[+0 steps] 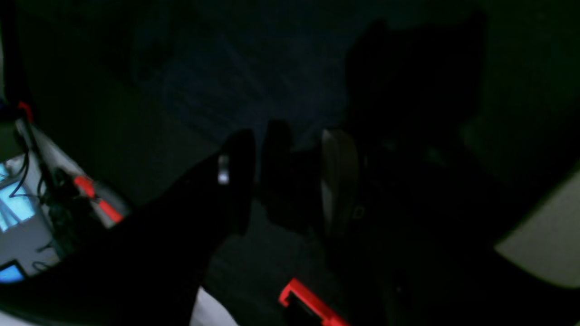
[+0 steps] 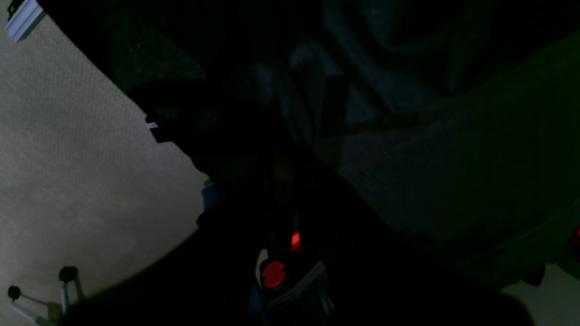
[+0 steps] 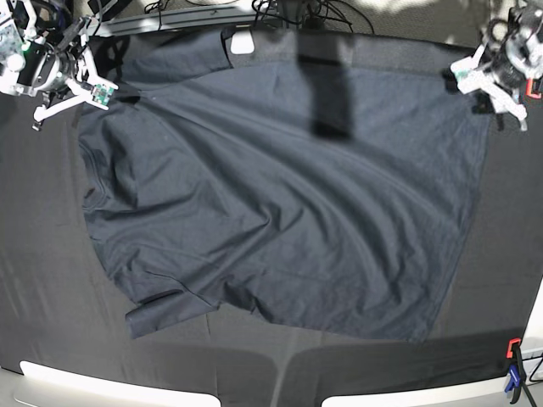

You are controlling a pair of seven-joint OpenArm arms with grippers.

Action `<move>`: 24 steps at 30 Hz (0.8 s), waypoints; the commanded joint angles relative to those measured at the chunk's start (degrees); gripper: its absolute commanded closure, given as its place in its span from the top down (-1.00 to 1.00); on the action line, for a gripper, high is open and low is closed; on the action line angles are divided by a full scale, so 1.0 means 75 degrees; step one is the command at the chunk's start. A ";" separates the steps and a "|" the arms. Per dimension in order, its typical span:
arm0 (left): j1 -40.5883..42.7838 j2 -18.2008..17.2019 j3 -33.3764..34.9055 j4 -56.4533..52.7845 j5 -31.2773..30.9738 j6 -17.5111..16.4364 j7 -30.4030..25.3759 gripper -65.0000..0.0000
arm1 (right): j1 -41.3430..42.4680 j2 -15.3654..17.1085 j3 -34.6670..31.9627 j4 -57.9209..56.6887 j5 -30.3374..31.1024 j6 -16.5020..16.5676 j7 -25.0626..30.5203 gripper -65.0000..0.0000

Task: Layout the t-shirt on the table in an organized manner, then fold the t-shirt properly
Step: 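Grasp the shirt's shoulder corner with the left gripper and pull it outward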

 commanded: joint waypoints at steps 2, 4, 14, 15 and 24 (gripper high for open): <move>-0.0067 -0.0128 -0.0058 -0.0047 0.0058 0.0029 0.0085 -0.33 | 0.0017 0.0128 0.0090 0.0105 -0.0058 0.0066 -0.0137 -1.00; -0.0067 -0.0125 -0.0058 -0.0050 0.0055 0.0029 0.0044 -0.33 | 0.0017 0.0128 0.0090 0.0105 -0.0058 0.0066 -0.0134 -1.00; 0.0335 -0.0437 -0.0058 0.0137 0.0058 -0.1096 0.0087 -0.33 | 0.0020 0.0128 0.0090 0.0105 -0.0061 0.0066 -0.0131 -1.00; 0.0391 -0.0554 -0.0058 0.0219 0.0058 -0.1093 0.0114 -0.33 | 0.0017 0.0128 0.0090 0.0105 -0.0058 0.0066 -0.0131 -1.00; 0.0513 -0.0970 -0.0058 0.0615 0.0058 -0.1090 -0.0632 -0.33 | 0.0017 0.0125 0.0090 0.0105 -0.0058 0.0066 -0.0137 -1.00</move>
